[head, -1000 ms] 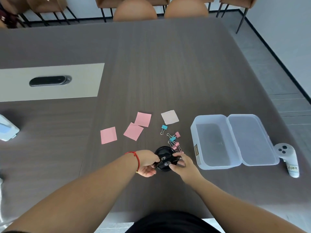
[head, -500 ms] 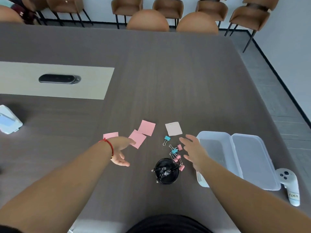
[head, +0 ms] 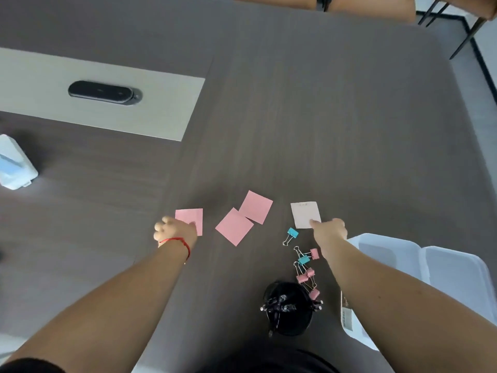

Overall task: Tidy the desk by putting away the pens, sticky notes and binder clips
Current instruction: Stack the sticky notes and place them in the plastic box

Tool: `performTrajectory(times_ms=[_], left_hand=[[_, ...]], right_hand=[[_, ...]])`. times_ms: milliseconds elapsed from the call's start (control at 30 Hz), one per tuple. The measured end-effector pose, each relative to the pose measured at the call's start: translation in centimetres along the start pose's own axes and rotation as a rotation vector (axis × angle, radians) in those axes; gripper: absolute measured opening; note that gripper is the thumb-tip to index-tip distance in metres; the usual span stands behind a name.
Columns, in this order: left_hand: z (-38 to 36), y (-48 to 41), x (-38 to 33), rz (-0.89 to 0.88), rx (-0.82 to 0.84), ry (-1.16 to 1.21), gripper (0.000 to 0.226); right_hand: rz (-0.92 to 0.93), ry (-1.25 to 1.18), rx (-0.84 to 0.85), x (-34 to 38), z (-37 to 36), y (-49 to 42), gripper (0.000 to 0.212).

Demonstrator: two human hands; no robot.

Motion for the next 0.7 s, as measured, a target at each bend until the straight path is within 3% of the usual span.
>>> performTrajectory(times_ms=[133,267,400,500,600,633,700], left_hand=[[-0.6,-2.6,-0.2,-0.023,-0.055,-0.069,0.074],[-2.4,-4.3,0.3,0.024,-0.041,0.098,0.042],[-4.1,-4.7,-0.5,-0.009,0.162,0.357,0.017],[-4.6,-1.8,-3.7,-0.136,0.41,0.604,0.007],[-6.9,2.0,-6.6,-0.294,0.702,0.494,0.022],[-7.8,2.6,-6.9,-0.342,0.696,0.397,0.025],[-8.6,2.3,-7.1,-0.422,0.49,0.135,0.03]], right_hand=[[0.045,0.281,-0.097,1.8,-0.6,-1.5,0.077],[0.048,0.329,-0.051,1.4,-2.1,-2.2,0.039],[0.139,0.018,-0.052,3.0,-2.3,-0.1,0.026],[0.188,-0.207,0.132,5.2,-5.5,2.8,0.018],[-0.043,-0.405,0.383,5.2,-10.9,4.8,0.008],[-0.061,-0.362,0.419,5.3,-12.0,4.8,0.01],[0.055,-0.116,0.389,6.2,-13.1,4.3,0.016]])
Point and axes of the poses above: each hand's wrist, its own y-axis away from the middle knuckle, its own z-axis out of the back of the hand, x = y × z, the point moved 9 cm from there along -y, towards the middle knuckle
